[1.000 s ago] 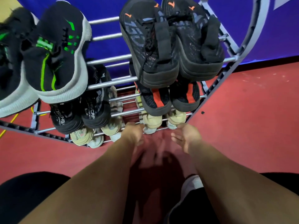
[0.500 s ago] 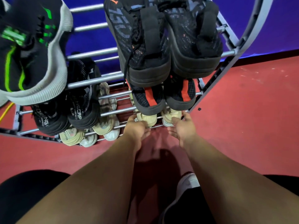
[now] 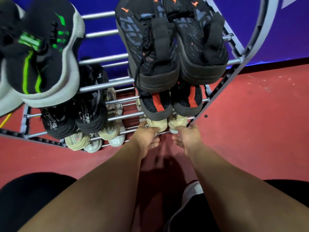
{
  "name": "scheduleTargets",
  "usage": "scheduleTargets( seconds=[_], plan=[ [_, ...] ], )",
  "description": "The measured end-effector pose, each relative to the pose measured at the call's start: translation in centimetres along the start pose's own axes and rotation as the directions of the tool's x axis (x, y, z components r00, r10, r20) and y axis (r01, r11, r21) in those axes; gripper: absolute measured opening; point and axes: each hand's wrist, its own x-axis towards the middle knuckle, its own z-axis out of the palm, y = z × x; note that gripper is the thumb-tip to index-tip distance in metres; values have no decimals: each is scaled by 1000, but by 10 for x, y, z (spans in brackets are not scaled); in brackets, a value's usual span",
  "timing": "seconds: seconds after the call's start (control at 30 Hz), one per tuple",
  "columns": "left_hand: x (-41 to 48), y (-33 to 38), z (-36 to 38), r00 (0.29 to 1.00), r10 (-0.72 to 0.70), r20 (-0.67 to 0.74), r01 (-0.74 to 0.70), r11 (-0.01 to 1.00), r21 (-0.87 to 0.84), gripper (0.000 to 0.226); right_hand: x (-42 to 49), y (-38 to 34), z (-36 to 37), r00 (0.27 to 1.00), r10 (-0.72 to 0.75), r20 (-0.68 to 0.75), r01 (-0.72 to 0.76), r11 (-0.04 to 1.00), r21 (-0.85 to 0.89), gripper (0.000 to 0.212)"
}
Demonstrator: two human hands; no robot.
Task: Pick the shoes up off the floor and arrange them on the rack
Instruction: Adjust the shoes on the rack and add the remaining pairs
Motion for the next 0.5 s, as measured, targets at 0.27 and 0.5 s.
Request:
scheduleTargets(
  seconds=[0.27, 0.5],
  plan=[
    [-35, -7, -81, 997, -71, -16, 73, 982, 174, 10, -36, 23, 44, 953, 203, 226, -108, 922, -372, 25],
    [-40, -29, -186, 975, -73, -209, 70, 997, -23, 8, -70, 42, 122, 909, 219, 356, -50, 903, -427, 28]
  ],
)
